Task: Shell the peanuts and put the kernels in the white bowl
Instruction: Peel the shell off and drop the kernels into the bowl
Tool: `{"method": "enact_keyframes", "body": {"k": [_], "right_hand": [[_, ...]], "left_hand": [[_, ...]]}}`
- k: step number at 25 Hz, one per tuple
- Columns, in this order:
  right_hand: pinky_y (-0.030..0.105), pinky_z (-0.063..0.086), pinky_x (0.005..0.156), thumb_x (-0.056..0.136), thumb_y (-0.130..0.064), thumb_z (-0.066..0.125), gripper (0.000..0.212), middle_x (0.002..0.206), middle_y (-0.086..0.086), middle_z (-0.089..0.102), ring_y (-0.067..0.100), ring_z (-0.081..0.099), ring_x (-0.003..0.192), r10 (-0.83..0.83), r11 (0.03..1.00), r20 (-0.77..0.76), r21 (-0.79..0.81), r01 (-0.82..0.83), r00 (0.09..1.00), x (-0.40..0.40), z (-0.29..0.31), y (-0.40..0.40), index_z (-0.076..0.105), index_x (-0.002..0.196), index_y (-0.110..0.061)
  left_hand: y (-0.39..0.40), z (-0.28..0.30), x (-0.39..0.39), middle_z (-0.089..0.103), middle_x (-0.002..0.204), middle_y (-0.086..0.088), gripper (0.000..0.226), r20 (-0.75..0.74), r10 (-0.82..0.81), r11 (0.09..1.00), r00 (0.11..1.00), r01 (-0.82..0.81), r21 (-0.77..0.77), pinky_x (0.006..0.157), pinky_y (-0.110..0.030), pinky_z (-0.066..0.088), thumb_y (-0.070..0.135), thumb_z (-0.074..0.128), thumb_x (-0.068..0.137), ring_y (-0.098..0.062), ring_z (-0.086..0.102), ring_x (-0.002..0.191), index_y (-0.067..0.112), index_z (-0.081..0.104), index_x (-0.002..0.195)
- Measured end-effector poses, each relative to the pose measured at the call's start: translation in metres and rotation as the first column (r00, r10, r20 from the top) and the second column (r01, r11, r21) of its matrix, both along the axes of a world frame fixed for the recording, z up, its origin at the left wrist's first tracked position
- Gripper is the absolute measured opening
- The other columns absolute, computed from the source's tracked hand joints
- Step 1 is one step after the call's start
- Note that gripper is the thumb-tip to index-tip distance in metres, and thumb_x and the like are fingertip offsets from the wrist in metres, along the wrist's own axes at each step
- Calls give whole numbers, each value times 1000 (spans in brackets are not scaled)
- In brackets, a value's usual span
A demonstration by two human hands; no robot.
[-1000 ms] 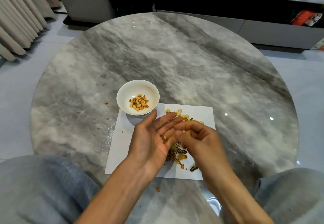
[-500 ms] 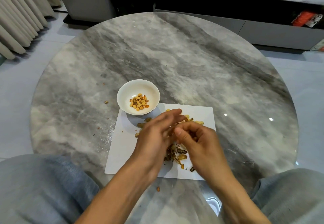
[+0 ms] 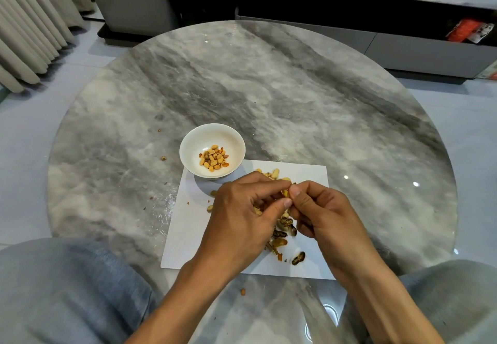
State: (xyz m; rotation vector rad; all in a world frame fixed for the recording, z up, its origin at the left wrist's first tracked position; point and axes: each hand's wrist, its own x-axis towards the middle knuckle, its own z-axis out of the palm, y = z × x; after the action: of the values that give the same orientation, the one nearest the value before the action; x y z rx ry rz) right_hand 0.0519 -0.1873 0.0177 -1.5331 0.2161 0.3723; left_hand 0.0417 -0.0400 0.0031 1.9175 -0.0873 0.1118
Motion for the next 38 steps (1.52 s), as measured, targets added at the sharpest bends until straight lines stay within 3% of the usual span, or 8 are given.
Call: {"method": "enact_keyframes", "body": {"k": [7, 10, 14, 20, 25, 29, 32, 38], "right_hand": [[13, 33, 42, 100, -19, 56, 34, 56, 3, 49, 2, 40, 41, -98, 995, -44, -10, 97, 994, -1, -2, 8, 70, 71, -9], [16, 31, 41, 102, -7, 50, 25, 65, 4, 60, 2, 41, 39, -214, 977, -106, -49, 209, 971, 2, -9, 5, 74, 97, -11], [21, 32, 40, 95, 14, 37, 39, 95, 13, 75, 6, 32, 40, -239, 942, -295, 160, 295, 925, 5, -14, 2, 65, 114, -6], [34, 62, 58, 98, 10, 42, 29, 104, 16, 73, 15, 56, 60, -203, 779, -508, 434, 452, 837, 7, -17, -2, 63, 116, 0], [50, 58, 84, 98, 2, 47, 26, 96, 9, 75, 9, 51, 52, -191, 790, -514, 425, 442, 836, 6, -17, -4, 62, 118, -5], [52, 55, 90, 93, 13, 45, 35, 106, 12, 76, 10, 51, 54, -175, 799, -506, 428, 422, 845, 5, -12, -3, 62, 118, -2], [50, 52, 96, 96, 13, 39, 37, 110, 14, 75, 18, 75, 78, -184, 801, -498, 423, 423, 847, 5, -13, -3, 61, 120, -2], [47, 52, 98, 98, 12, 34, 37, 115, 19, 72, 29, 70, 108, -210, 761, -495, 458, 459, 843, 4, -15, -2, 59, 123, 1]], "left_hand": [[-3, 0, 1, 71, 81, 11, 15, -81, 89, 994, 993, -93, -49, 67, -22, 57, 16, 80, 82, -6, 68, 75, 26, 80, 93], [-3, 0, 1, 69, 76, 13, 10, -122, 129, 991, 984, -134, -30, 65, -28, 56, 20, 78, 84, -7, 66, 71, 29, 79, 85], [-3, 1, 1, 72, 75, 15, 14, -193, 141, 989, 971, -147, -16, 67, -25, 58, 15, 73, 86, -5, 68, 72, 28, 79, 86], [-2, 2, 3, 76, 81, 10, 26, -368, 85, 976, 926, -151, -154, 78, -20, 56, 10, 69, 90, -1, 70, 81, 34, 76, 96], [-4, 3, 1, 74, 75, 10, 22, -339, 88, 981, 937, -141, -135, 66, -13, 53, 9, 74, 86, 0, 67, 73, 31, 76, 89], [-4, 2, 1, 76, 81, 11, 25, -316, 73, 985, 946, -118, -125, 73, -15, 55, 10, 71, 88, 2, 70, 82, 30, 75, 102], [-4, -1, 2, 77, 90, 12, 25, -278, 64, 991, 959, -94, -99, 80, -18, 55, 10, 68, 91, 4, 69, 88, 30, 74, 106], [-6, -2, 0, 77, 89, 14, 10, -102, 62, 997, 993, -66, -41, 71, -12, 51, 16, 72, 90, 5, 70, 88, 21, 73, 98]]}}
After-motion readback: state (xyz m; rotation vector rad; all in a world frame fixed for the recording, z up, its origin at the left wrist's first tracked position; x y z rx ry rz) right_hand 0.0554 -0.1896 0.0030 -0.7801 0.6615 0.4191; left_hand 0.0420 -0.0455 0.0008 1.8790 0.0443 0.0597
